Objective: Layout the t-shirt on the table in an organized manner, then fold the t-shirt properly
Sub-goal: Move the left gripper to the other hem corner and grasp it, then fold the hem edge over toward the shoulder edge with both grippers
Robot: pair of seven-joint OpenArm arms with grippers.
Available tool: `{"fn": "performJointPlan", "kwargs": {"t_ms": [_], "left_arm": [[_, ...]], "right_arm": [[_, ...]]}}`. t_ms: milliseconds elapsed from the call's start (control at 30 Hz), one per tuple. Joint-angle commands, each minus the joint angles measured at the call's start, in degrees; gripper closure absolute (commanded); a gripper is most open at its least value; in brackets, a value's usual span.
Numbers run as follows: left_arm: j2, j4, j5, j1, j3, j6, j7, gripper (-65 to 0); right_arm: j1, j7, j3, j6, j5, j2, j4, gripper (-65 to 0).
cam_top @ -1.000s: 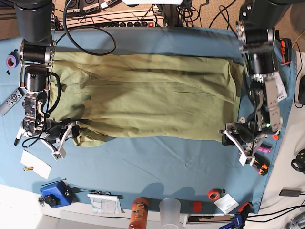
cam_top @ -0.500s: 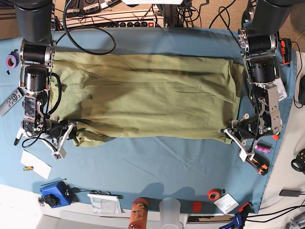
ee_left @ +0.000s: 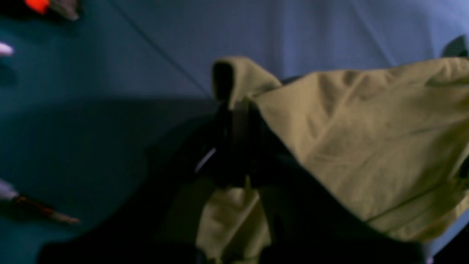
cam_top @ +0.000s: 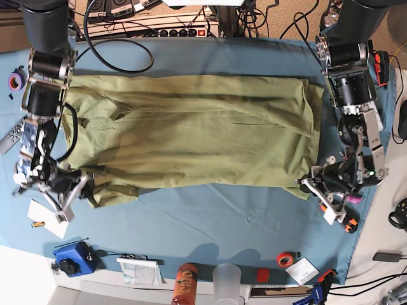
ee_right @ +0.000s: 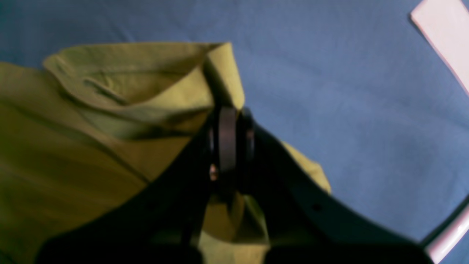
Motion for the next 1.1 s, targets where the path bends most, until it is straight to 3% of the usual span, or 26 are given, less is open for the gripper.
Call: {"fn": "performJointPlan", "kwargs": {"t_ms": [0,167,300,533,833,1067], "left_arm": [[-0.7,2.5,-0.8,-1.1,-1.1,0.0,0.2,0.0],[-0.7,7.9,-1.0,3.7,-4.4,-0.1,0.4,0.0],[-0.6,10.5,-5.0,9.0,-4.7,-0.9,0.4,0.0],[-0.6,20.3,-5.9,16.5,-4.7,-1.8,-0.2,0.0],[-0.6,26.9,-5.9,20.5,-5.0,-2.2,-0.7,0.0],[-0.6,27.0,-7.2,21.3,-7.6,-2.2,0.4,0.0]], "right_arm": [[0.4,1.1,1.2,0.2,0.9,1.0,2.4,0.0],[-7.5,1.0,4.4,0.2,0.9,1.0,12.7,0.0],[-13.5,0.6,6.7,0.1,1.0,1.0,20.8,0.0],[-21.9,0.4,10.5,0.1,3.2,1.0,27.6,0.0],[-24.8,-3.2,19.0,0.9,9.0,1.0,30.4,0.0],[-26.2,-7.3,20.7,2.2,14.2,1.0,30.5,0.0]]}}
